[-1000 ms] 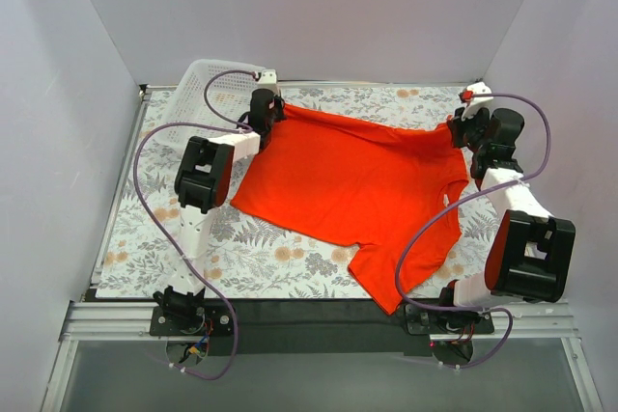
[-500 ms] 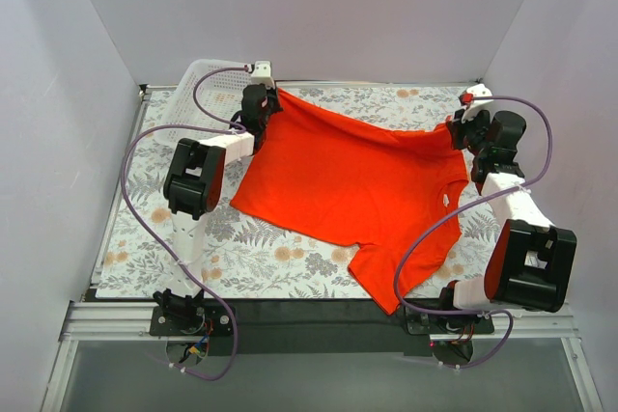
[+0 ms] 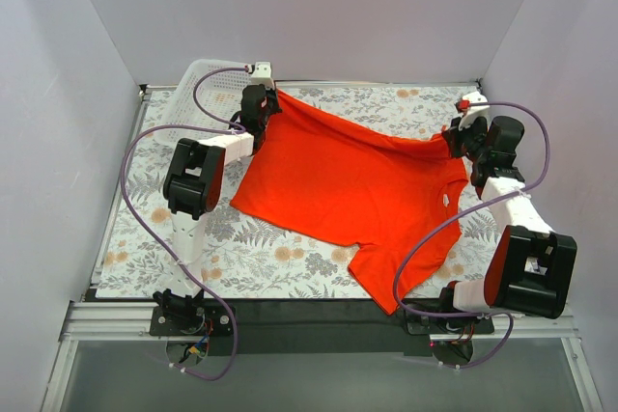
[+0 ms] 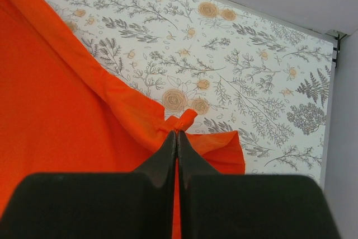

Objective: Fold and stack the t-shirts
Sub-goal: Fold the tshirt

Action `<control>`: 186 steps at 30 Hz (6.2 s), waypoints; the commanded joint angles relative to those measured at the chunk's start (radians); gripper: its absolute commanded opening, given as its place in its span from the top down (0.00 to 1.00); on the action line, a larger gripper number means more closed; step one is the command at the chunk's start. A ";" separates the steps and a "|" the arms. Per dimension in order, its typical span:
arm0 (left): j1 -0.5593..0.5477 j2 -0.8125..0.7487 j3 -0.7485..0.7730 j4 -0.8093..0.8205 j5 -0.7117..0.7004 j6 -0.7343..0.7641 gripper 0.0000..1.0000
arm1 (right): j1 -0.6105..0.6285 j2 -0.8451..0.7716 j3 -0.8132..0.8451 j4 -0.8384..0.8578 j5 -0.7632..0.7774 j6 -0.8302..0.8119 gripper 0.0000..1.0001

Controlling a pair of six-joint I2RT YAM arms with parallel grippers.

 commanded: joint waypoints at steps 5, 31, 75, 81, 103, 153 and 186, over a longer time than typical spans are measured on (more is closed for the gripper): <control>0.010 -0.020 0.004 -0.006 0.031 0.030 1.00 | -0.017 -0.041 0.008 -0.018 -0.010 -0.012 0.99; 0.010 -0.038 -0.068 0.046 0.040 0.056 1.00 | -0.033 -0.109 -0.004 -0.200 -0.137 -0.060 0.99; 0.010 0.012 -0.055 0.003 -0.018 0.105 1.00 | -0.017 -0.215 -0.031 -0.466 -0.375 -0.221 0.99; 0.010 0.017 -0.059 0.000 -0.027 0.114 1.00 | -0.010 -0.222 -0.024 -0.495 -0.389 -0.238 0.99; 0.010 -0.127 -0.219 0.072 -0.012 0.142 0.60 | -0.007 -0.268 -0.050 -0.527 -0.312 -0.269 0.99; 0.002 -0.134 -0.160 -0.258 0.229 0.025 0.47 | 0.001 -0.342 -0.169 -0.757 -0.251 -0.630 0.99; 0.002 -0.435 -0.384 -0.227 0.144 0.068 0.79 | 0.067 -0.417 -0.064 -0.857 -0.052 -0.630 0.44</control>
